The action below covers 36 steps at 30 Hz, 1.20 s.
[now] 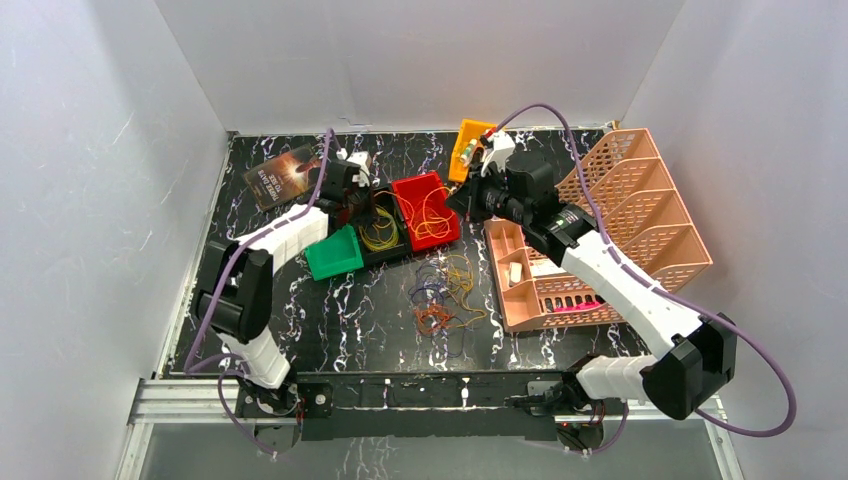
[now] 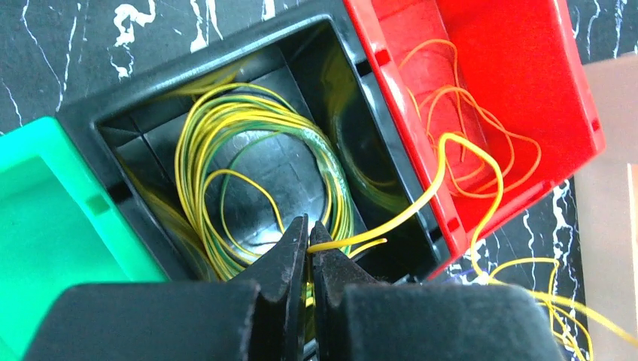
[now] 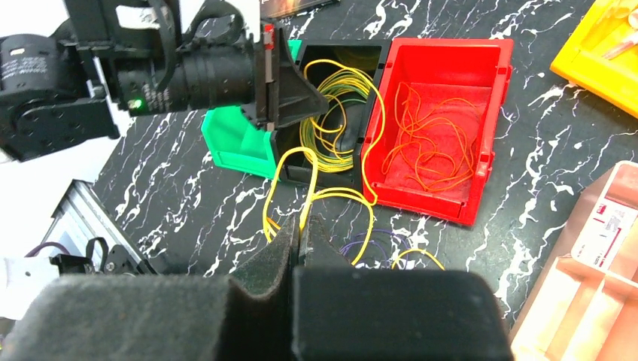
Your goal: Untangle the cables
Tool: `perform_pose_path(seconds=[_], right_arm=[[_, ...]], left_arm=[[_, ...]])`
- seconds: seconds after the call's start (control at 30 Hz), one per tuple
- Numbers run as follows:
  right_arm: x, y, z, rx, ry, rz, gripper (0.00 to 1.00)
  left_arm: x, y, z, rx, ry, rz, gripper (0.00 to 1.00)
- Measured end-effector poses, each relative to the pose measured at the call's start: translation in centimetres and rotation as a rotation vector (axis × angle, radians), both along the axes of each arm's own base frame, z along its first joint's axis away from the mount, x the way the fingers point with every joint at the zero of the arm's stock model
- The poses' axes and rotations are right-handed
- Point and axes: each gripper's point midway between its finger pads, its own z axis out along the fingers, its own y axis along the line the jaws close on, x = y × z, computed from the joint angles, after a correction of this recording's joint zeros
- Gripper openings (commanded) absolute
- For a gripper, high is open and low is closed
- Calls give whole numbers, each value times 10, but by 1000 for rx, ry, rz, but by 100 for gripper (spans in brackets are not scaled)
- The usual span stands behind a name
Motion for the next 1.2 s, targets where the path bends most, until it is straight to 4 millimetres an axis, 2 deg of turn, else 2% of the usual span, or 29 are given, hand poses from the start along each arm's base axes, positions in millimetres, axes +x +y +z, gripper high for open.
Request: perform_pose_path(seconds=[0.1, 0.17, 0.23, 0.43, 0.57, 0.67, 0.77, 0.83, 0.97, 1.1, 1.2], right_arm=[[-2, -1, 0, 5, -3, -1, 0], [-2, -1, 4, 13, -12, -1, 0], [-2, -1, 7, 19, -21, -1, 0], [-2, 0, 8, 21, -22, 4, 0], [4, 11, 13, 33, -17, 35, 0], [14, 25, 21, 54, -19, 66, 0], [23, 39, 29, 80, -14, 95, 0], [30, 50, 38, 99, -15, 116, 0], [45, 73, 69, 172, -43, 154, 0], [60, 98, 99, 255, -71, 194, 0], [75, 117, 110, 302, -74, 218, 0]], left_arm=[[10, 0, -3, 9, 20, 6, 15], [14, -2, -3, 10, 21, 3, 28], [13, -2, -4, 15, 29, 1, 35], [7, 4, -7, 39, 51, 17, 37], [0, 13, -1, 57, 43, 38, 39], [-12, 23, 11, 71, 21, 60, 43], [-22, 34, 32, 77, -35, 82, 48], [-29, 42, 49, 79, -80, 99, 50], [-41, 57, 76, 86, -168, 132, 52], [-62, 72, 80, 95, -206, 160, 55], [-74, 81, 77, 105, -212, 176, 57]])
